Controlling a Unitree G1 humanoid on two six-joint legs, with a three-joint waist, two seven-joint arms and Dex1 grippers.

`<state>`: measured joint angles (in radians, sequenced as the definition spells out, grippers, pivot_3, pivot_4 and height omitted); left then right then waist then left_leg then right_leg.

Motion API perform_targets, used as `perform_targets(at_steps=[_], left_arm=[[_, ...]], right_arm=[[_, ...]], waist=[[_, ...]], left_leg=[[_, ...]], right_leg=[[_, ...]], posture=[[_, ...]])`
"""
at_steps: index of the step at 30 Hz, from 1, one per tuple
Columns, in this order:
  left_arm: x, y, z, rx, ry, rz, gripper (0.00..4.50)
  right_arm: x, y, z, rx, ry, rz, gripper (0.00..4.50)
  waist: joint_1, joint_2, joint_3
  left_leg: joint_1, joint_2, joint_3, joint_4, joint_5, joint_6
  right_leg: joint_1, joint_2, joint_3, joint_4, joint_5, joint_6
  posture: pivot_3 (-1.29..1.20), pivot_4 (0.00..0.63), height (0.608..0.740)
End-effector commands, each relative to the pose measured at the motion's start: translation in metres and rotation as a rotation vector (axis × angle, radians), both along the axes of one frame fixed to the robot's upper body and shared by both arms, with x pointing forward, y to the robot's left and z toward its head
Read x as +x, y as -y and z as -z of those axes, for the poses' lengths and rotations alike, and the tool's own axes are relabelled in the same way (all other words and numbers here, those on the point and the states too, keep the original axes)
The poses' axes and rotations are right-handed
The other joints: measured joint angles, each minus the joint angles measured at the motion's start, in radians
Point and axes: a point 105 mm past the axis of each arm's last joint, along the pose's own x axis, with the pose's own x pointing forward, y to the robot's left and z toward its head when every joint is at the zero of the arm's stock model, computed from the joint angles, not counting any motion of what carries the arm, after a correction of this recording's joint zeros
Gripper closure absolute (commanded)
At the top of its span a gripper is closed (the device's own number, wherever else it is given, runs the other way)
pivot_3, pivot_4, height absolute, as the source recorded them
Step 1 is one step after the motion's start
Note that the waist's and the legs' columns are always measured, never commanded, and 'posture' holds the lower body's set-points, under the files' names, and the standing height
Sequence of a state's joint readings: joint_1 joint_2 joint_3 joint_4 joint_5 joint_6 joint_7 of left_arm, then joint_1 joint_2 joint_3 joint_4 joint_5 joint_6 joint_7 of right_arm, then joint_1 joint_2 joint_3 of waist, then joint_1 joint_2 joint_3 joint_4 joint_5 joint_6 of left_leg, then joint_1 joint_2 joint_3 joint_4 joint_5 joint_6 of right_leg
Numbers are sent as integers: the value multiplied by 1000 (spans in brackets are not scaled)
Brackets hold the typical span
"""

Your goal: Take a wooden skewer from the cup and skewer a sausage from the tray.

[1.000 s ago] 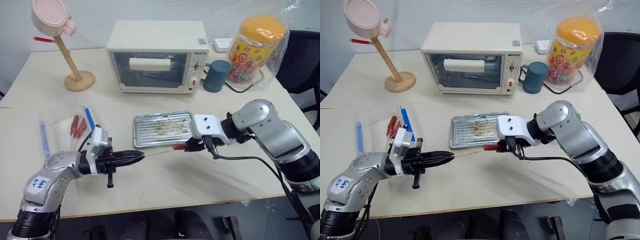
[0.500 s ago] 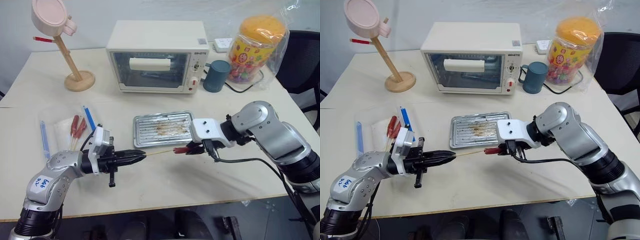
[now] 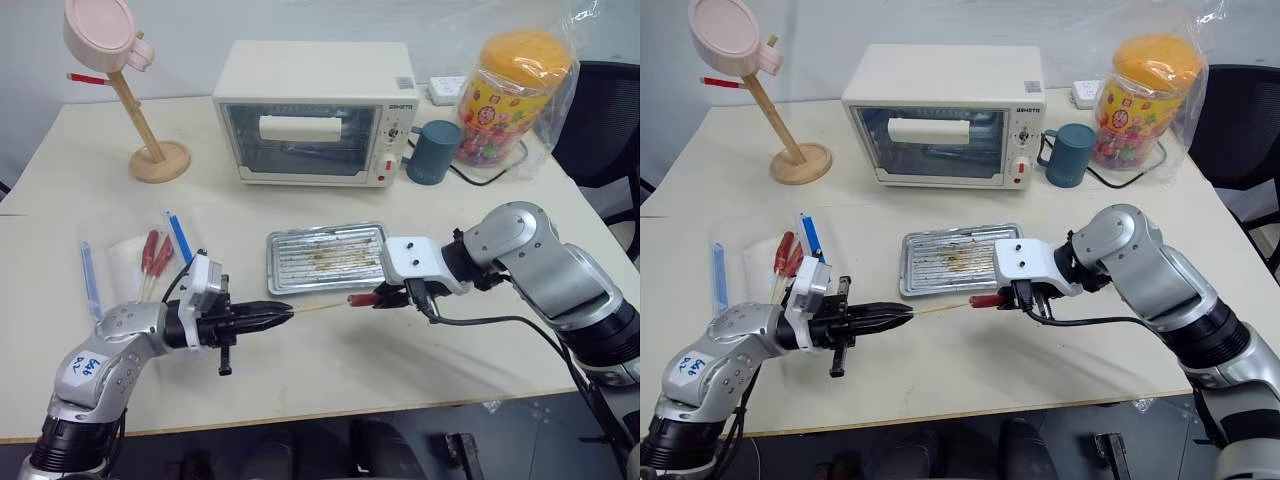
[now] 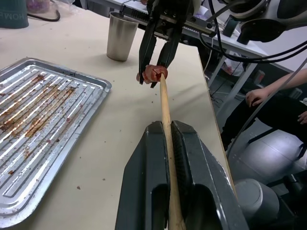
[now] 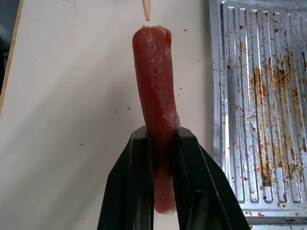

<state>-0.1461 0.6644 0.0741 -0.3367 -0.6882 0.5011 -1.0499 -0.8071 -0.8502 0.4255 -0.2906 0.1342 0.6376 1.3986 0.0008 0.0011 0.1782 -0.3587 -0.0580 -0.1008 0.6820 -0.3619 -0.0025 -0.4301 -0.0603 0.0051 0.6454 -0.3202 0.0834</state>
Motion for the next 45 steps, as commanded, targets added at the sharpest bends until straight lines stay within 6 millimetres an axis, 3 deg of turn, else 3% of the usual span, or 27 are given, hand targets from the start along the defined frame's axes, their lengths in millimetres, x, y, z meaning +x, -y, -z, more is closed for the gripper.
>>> perform_targets(at_steps=[1,25,45], left_arm=[[1,2,-2,2,21,6,4500],[6,14,4,22,16,24,4500],[13,38,10,40,31,17,4500]], right_arm=[[-2,0,-6,-12,34,-10,4121],[2,-6,-8,-53,83,-22,4121],[5,-19,-12,-85,153,-50,4121]], waist=[[0,0,0],[0,0,0],[0,0,0]], left_leg=[[0,0,0,0,0,0],[0,0,0,0,0,0],[0,0,0,0,0,0]], right_leg=[[0,0,0,0,0,0],[0,0,0,0,0,0],[0,0,0,0,0,0]], posture=[[0,150,740],[0,150,740],[0,150,740]])
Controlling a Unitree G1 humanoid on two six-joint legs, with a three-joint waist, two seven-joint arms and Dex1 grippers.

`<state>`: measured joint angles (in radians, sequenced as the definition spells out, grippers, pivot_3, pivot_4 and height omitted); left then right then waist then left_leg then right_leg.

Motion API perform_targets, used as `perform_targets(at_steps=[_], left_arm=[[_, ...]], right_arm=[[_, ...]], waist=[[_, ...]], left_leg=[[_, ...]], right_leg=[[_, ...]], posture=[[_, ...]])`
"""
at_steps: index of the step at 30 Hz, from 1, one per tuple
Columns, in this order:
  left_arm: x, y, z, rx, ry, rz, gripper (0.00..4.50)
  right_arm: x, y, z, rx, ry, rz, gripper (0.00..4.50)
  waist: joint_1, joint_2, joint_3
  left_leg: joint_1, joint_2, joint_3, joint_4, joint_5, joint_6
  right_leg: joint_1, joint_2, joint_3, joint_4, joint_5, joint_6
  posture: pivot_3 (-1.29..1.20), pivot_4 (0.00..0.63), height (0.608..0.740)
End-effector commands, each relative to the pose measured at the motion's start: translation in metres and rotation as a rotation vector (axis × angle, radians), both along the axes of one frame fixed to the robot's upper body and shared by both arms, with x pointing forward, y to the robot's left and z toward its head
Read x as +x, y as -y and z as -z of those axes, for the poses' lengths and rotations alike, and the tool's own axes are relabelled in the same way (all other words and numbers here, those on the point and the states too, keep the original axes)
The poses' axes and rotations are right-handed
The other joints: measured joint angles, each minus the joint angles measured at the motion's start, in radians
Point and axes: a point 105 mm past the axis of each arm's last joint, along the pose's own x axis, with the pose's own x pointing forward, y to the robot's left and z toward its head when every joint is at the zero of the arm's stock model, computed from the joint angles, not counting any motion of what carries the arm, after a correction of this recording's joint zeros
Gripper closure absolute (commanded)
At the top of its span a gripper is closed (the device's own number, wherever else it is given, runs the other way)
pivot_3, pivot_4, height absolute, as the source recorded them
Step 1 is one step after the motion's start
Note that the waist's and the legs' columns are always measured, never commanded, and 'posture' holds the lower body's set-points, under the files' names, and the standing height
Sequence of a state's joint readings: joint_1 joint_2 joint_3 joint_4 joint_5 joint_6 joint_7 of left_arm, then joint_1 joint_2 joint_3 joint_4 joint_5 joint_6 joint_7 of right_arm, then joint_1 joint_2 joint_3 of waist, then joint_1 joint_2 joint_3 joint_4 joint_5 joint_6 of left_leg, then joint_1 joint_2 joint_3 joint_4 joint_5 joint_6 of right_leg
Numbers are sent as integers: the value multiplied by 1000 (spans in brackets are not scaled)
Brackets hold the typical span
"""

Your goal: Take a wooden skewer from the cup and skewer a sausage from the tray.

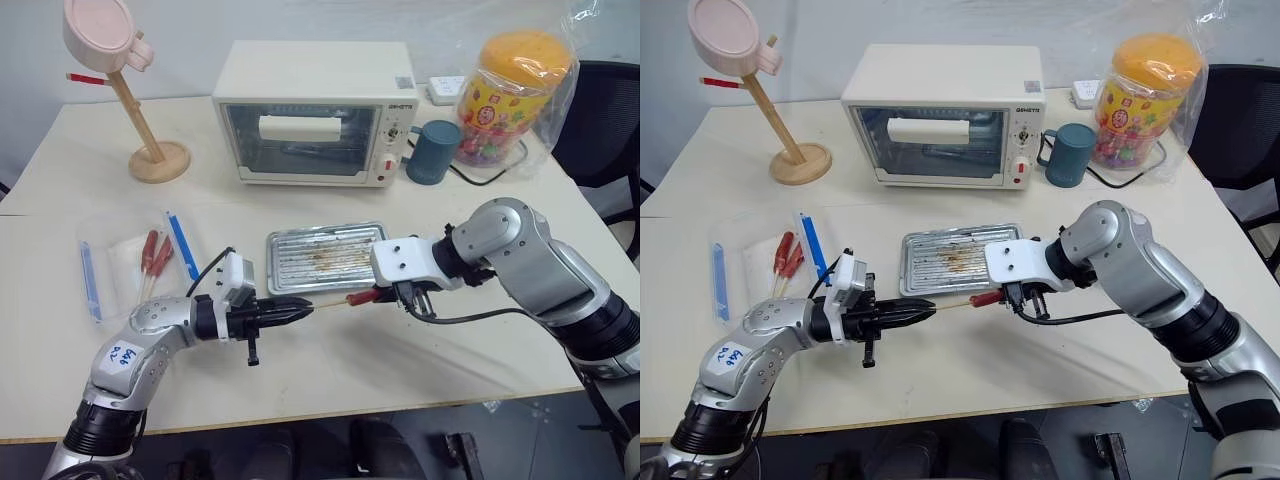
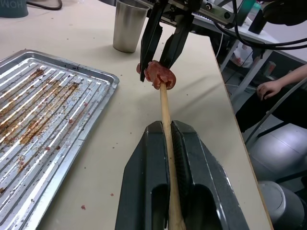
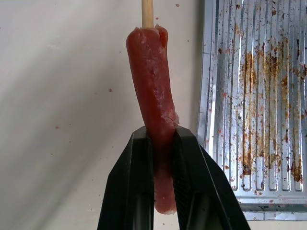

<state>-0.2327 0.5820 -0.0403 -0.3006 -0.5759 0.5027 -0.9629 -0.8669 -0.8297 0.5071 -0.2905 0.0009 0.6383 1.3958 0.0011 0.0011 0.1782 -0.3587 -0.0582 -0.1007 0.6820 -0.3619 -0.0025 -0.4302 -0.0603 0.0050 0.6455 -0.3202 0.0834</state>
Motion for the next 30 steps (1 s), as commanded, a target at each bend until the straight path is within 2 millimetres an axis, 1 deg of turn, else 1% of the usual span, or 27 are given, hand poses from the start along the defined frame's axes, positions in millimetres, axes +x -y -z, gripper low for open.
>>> perform_targets(at_steps=[1,7,12,13,15,17,20,21,22,23,26,27,28,29,30], left_arm=[[-3,13,-1,1,19,44,4500],[-1,20,1,3,21,48,4500],[-4,24,0,-24,19,62,4500],[-4,23,-1,-31,17,63,4500],[-5,22,-2,-41,19,60,4500],[-6,18,-2,-51,24,53,4500],[-7,10,-3,-66,31,42,4500],[-7,6,-4,-70,41,36,4500],[-8,2,-5,-77,47,30,4500],[-9,-2,-5,-80,54,23,4500],[-14,-14,-12,-109,83,-7,4500],[-16,-19,-15,-121,90,-23,4500],[-18,-23,-17,-125,98,-39,4500],[-21,-28,-20,-132,106,-60,4500],[-23,-32,-23,-140,110,-78,4500]], right_arm=[[-4,-14,-14,25,60,-58,4121],[-5,-20,-15,38,58,-66,4121],[-7,-22,-15,48,45,-64,4121],[-8,-21,-15,52,38,-60,3864],[-9,-19,-16,56,28,-61,3527],[-11,-16,-17,61,21,-61,2988],[-10,-8,-20,61,20,-53,2188],[-10,-4,-22,61,23,-47,2042],[-9,-1,-24,65,29,-44,1724],[-8,1,-26,76,36,-43,1568],[-5,5,-41,172,86,-43,664],[-7,7,-45,213,85,-44,481],[-11,8,-49,266,76,-57,187],[-18,10,-52,318,57,-90,16],[-24,12,-53,355,43,-112,16]], waist=[[0,0,0],[0,0,0],[0,0,0],[0,0,0],[0,0,0],[0,0,0],[0,0,0],[0,0,0],[0,0,0],[1,0,0],[1,0,0],[1,0,0],[1,0,0],[1,0,0],[2,-1,0]], left_leg=[[0,0,0,0,0,0],[0,0,0,0,0,0],[0,0,0,0,0,0],[0,0,0,0,0,0],[0,0,0,0,0,0],[0,0,0,0,0,0],[0,0,0,0,0,0],[0,0,0,0,0,0],[0,0,0,0,0,0],[0,0,0,0,0,0],[0,0,0,0,0,0],[0,0,0,0,0,0],[0,0,0,0,0,0],[0,0,0,0,0,0],[0,0,0,0,0,0]], right_leg=[[0,0,0,0,0,0],[0,0,0,0,0,0],[0,0,0,0,0,0],[0,0,0,0,0,0],[0,0,0,0,0,0],[0,0,0,0,0,0],[0,0,0,0,0,0],[0,0,0,0,0,0],[0,0,0,0,0,0],[0,0,0,0,0,0],[0,0,0,0,0,0],[0,0,0,0,0,0],[0,0,0,0,0,0],[0,0,0,0,0,0],[0,0,0,0,0,0]], posture=[[0,150,740],[0,150,740],[0,150,740],[0,150,740],[0,150,740],[0,150,740],[0,150,740],[0,150,740],[0,150,740],[0,150,740],[0,150,740],[0,150,740],[0,150,740],[0,150,740],[0,150,740]])
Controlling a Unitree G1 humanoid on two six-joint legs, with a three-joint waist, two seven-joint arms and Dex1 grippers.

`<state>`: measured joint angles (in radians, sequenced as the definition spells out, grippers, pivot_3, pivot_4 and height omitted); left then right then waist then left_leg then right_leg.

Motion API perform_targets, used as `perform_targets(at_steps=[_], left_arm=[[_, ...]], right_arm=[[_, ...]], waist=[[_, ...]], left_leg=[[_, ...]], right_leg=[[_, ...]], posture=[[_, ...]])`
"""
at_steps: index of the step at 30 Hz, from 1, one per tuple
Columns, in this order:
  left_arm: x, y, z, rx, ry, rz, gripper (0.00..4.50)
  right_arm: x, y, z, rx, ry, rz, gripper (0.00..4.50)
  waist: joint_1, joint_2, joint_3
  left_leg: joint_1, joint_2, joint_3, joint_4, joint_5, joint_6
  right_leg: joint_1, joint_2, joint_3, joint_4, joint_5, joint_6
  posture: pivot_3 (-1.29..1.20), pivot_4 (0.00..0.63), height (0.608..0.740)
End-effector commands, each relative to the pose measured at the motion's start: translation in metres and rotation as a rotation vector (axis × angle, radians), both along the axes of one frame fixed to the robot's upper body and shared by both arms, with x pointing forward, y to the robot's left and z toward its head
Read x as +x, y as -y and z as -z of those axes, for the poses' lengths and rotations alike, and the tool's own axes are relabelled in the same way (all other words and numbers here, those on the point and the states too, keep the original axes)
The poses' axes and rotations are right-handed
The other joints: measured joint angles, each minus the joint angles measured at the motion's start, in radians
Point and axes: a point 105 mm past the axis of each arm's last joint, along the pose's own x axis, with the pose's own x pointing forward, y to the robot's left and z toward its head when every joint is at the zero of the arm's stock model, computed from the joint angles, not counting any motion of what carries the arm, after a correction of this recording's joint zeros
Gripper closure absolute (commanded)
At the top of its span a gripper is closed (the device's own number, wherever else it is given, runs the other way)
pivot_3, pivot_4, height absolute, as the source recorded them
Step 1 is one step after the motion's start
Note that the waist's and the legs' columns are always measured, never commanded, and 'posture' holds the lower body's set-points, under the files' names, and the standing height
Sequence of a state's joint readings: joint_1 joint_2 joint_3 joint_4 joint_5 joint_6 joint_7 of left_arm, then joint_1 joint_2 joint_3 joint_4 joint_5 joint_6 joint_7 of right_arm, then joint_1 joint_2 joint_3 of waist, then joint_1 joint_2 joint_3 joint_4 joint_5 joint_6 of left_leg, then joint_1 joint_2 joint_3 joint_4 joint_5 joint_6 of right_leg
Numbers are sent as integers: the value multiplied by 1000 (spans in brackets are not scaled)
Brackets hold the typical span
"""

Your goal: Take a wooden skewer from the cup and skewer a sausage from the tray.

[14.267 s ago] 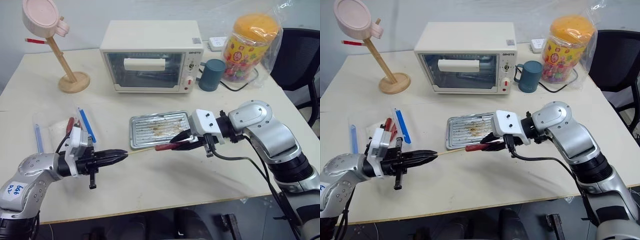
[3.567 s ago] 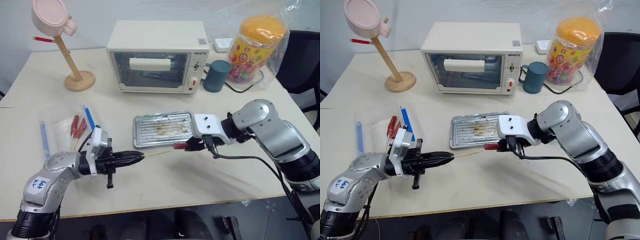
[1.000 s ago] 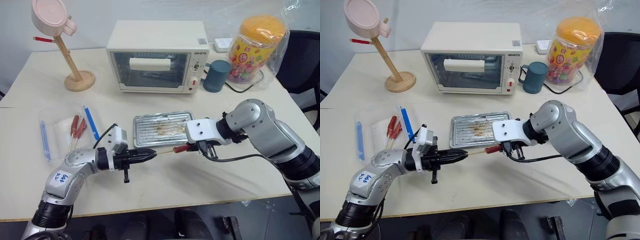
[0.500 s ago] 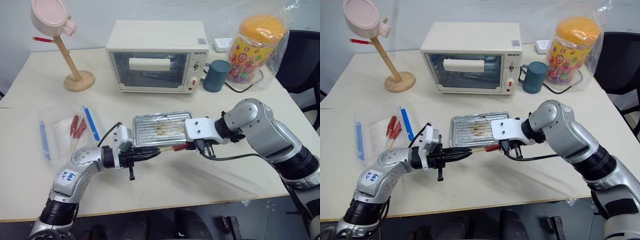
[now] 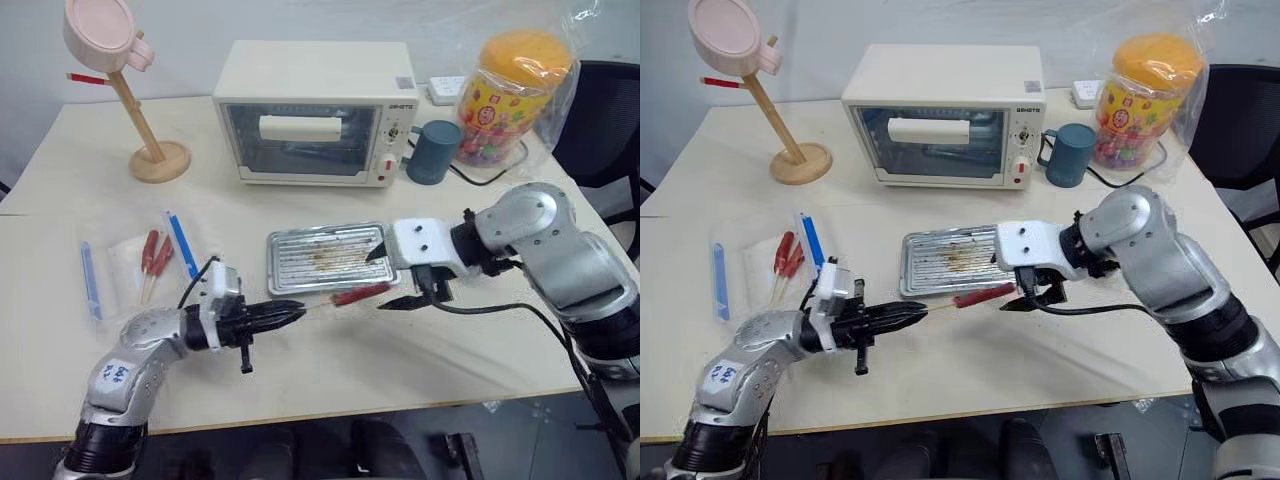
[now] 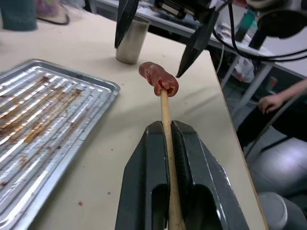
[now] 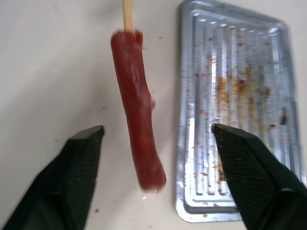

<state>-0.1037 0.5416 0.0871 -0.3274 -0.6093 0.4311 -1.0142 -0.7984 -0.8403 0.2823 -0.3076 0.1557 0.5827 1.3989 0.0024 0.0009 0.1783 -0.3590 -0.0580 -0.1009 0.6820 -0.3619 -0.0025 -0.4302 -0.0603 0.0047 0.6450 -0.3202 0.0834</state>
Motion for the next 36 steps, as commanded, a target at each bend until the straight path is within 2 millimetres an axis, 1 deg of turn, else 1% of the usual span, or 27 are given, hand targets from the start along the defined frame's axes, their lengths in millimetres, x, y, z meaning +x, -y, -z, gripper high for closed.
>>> perform_targets(at_steps=[1,4,6,8,9,10,11,13,16,18,20,21,23,27,29,30,32,33,36], left_arm=[[-12,-16,-25,-47,83,-53,4500],[-16,-34,-36,-99,90,-158,4500],[-17,-46,-42,-125,97,-246,4500],[-17,-67,-46,-164,103,-383,4500],[-17,-77,-48,-185,105,-442,4500],[-17,-86,-50,-210,112,-509,4500],[-16,-93,-52,-237,120,-565,4500],[-15,-107,-55,-290,130,-675,4500],[-13,-131,-59,-393,153,-853,4500],[-15,-140,-60,-450,161,-935,4500],[-16,-145,-61,-489,163,-983,4500],[-16,-151,-60,-528,164,-1036,4500],[-15,-161,-56,-566,153,-1128,4500],[-4,-154,-39,-564,93,-1167,4500],[4,-162,-31,-574,60,-1234,4500],[5,-164,-30,-587,64,-1244,4500],[7,-165,-29,-586,62,-1250,3922],[7,-165,-28,-586,57,-1258,3763],[6,-166,-27,-575,45,-1260,2990]], right_arm=[[-22,5,-21,202,10,-99,16],[-36,10,-28,421,7,-140,16],[-45,18,-31,555,-36,-133,16],[-46,22,-38,770,-36,-43,16],[-47,24,-39,844,-24,-8,16],[-52,25,-39,903,-41,-7,16],[-54,27,-40,956,-14,-2,16],[-56,29,-39,1048,-22,27,16],[-58,30,-33,1073,45,56,16],[-59,31,-24,1059,69,74,16],[-60,31,-21,1050,93,80,16],[-60,31,-18,1040,106,86,16],[-60,32,-14,1028,125,94,16],[-57,36,-6,1009,129,141,16],[-56,38,-2,993,130,151,16],[-55,39,-1,993,129,158,16],[-54,42,0,982,131,164,0],[-53,44,0,977,136,171,0],[-50,49,0,955,143,182,0]], waist=[[2,0,0],[7,-1,0],[12,-1,0],[17,-1,0],[17,-2,0],[17,-2,0],[20,-2,0],[22,-2,0],[25,-2,-1],[25,-3,-1],[24,-3,-1],[23,-3,-1],[23,-3,-1],[23,-4,-2],[25,-4,-2],[25,-4,-2],[24,-5,-2],[24,-5,-2],[22,-5,-3]], left_leg=[[0,0,0,0,0,0],[0,0,0,0,0,0],[1,0,0,1,0,0],[1,0,0,0,0,0],[1,0,0,0,0,0],[2,1,0,0,0,0],[2,1,0,0,0,0],[2,0,0,0,0,0],[3,0,1,1,0,0],[3,0,0,1,0,0],[3,0,1,1,0,0],[3,0,1,1,0,0],[4,0,1,1,0,0],[4,0,1,1,0,0],[4,0,1,1,0,0],[4,0,1,1,0,0],[4,-1,1,1,0,0],[4,0,1,1,0,0],[4,0,1,0,0,0]], right_leg=[[0,0,0,0,0,0],[1,0,0,0,0,0],[1,0,0,0,0,0],[2,0,0,1,0,0],[2,0,1,0,0,0],[2,0,1,1,0,0],[2,0,1,1,0,0],[3,0,1,1,0,0],[4,0,1,1,1,1],[4,0,1,1,1,1],[4,0,1,1,1,1],[4,0,1,1,1,1],[4,0,1,1,1,1],[4,1,1,2,1,1],[4,1,1,2,1,1],[5,0,1,2,1,1],[5,1,1,1,1,1],[5,1,1,1,1,1],[4,1,1,1,1,1]], posture=[[0,150,740],[0,150,740],[0,150,740],[0,150,740],[0,150,740],[0,150,740],[0,150,740],[0,150,740],[0,150,740],[0,150,740],[0,150,740],[0,150,740],[0,150,740],[0,150,740],[0,150,740],[0,150,740],[0,150,740],[0,150,740],[0,150,740]])
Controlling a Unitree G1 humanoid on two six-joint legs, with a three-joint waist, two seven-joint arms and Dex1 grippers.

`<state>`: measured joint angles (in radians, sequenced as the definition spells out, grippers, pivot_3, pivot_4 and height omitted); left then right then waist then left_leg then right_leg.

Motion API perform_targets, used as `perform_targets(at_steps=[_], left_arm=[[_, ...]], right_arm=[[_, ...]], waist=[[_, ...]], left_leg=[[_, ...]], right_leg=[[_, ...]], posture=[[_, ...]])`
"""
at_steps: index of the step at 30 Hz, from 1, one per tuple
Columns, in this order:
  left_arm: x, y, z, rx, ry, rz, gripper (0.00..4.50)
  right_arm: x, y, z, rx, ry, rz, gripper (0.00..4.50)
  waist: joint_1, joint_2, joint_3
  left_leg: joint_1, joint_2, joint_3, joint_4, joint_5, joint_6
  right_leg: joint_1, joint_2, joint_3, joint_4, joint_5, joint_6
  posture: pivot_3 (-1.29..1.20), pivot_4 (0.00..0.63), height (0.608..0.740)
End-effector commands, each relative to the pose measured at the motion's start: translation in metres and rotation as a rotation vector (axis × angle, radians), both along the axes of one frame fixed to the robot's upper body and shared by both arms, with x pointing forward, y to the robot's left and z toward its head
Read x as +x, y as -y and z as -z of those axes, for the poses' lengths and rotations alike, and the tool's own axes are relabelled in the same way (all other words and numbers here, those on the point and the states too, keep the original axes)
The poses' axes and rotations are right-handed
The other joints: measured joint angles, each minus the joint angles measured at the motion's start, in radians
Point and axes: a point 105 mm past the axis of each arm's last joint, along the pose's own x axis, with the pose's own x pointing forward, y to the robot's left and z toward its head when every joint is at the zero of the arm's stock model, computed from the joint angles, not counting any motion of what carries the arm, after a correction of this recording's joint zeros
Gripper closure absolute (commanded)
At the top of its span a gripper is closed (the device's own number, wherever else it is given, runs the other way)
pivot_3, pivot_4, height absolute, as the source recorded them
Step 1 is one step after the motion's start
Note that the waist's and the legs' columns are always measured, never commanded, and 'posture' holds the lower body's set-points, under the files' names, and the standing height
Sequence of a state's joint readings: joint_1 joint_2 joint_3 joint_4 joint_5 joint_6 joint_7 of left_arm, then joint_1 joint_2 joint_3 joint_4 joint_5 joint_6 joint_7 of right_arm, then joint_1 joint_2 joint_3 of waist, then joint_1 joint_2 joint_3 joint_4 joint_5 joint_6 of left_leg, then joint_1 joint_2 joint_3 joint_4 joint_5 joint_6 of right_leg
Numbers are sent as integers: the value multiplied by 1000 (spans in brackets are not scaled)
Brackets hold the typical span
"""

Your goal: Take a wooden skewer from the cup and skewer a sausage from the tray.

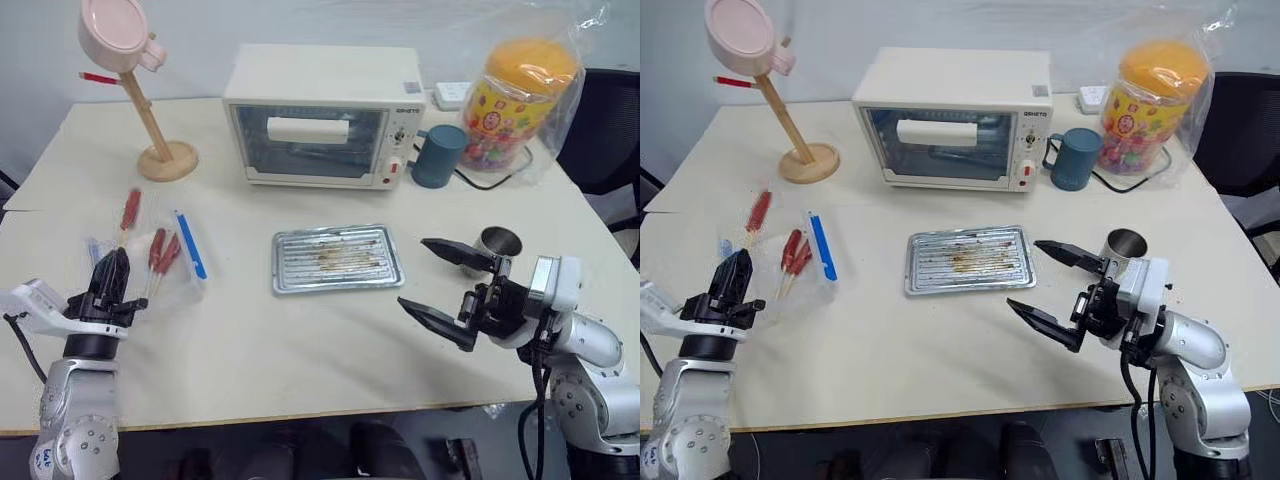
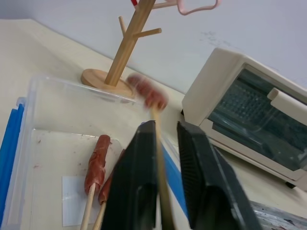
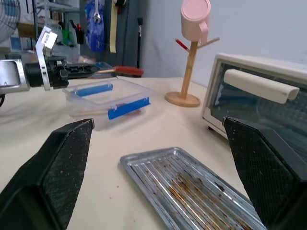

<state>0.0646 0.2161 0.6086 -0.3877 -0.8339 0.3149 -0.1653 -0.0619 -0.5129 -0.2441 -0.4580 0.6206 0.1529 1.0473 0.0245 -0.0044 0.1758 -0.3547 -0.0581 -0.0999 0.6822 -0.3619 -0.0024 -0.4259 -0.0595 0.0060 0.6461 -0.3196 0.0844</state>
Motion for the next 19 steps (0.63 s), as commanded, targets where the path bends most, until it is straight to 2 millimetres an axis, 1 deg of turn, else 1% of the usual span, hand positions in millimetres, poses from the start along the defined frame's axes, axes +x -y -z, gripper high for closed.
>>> perform_targets(at_steps=[1,4,5,6,7,9,11,12,13,15,17,19], left_arm=[[-5,-3,-10,33,24,-13,2761],[-6,1,-13,109,12,40,2030],[-7,7,-17,193,8,94,1783],[-8,15,-20,283,2,157,1577],[-10,28,-19,424,-24,255,1351],[-21,54,-3,737,-110,480,808],[-38,65,16,958,-166,662,808],[-48,69,23,1003,-173,748,808],[-54,71,27,1017,-175,802,808],[-60,73,32,1005,-177,838,808],[-63,75,41,1012,-182,852,808],[-61,77,48,994,-181,837,808]], right_arm=[[-1,5,-7,-14,41,9,0],[-2,7,-2,-37,30,0,0],[-3,9,1,-55,22,-6,0],[-4,10,5,-72,16,-12,0],[-5,13,9,-89,4,-15,0],[-10,21,23,-151,-31,-39,0],[-15,27,36,-204,-66,-70,0],[-17,30,42,-215,-88,-78,0],[-18,33,47,-219,-102,-80,0],[-20,35,57,-232,-118,-86,0],[-20,37,66,-238,-112,-72,0],[-18,38,73,-221,-121,-46,0]], waist=[[0,0,0],[0,0,0],[1,0,0],[0,0,0],[1,0,0],[2,-1,0],[1,1,0],[0,2,0],[0,2,0],[-1,2,0],[-1,3,0],[-1,3,0]], left_leg=[[0,0,0,0,0,0],[0,0,0,0,0,0],[0,0,0,0,0,0],[0,0,0,0,0,0],[0,0,0,0,0,0],[0,0,0,0,0,0],[1,-1,0,-2,0,0],[2,-1,1,-3,0,1],[2,-1,1,-3,0,1],[2,0,1,-4,-1,1],[2,1,1,-4,-1,1],[3,1,1,-4,-1,1]], right_leg=[[0,0,0,0,0,0],[0,0,0,0,0,0],[0,0,0,0,0,0],[0,0,0,0,0,0],[0,0,0,0,0,0],[0,0,0,0,0,0],[2,-1,0,-3,0,0],[3,-1,1,-4,0,0],[4,-1,1,-5,0,0],[4,-1,1,-6,0,0],[4,0,0,-6,0,-1],[4,-1,0,-5,0,-1]], posture=[[0,150,740],[0,150,740],[0,150,740],[0,150,740],[0,150,740],[0,150,740],[0,150,740],[0,150,740],[0,150,740],[0,150,740],[0,150,740],[0,150,740]])
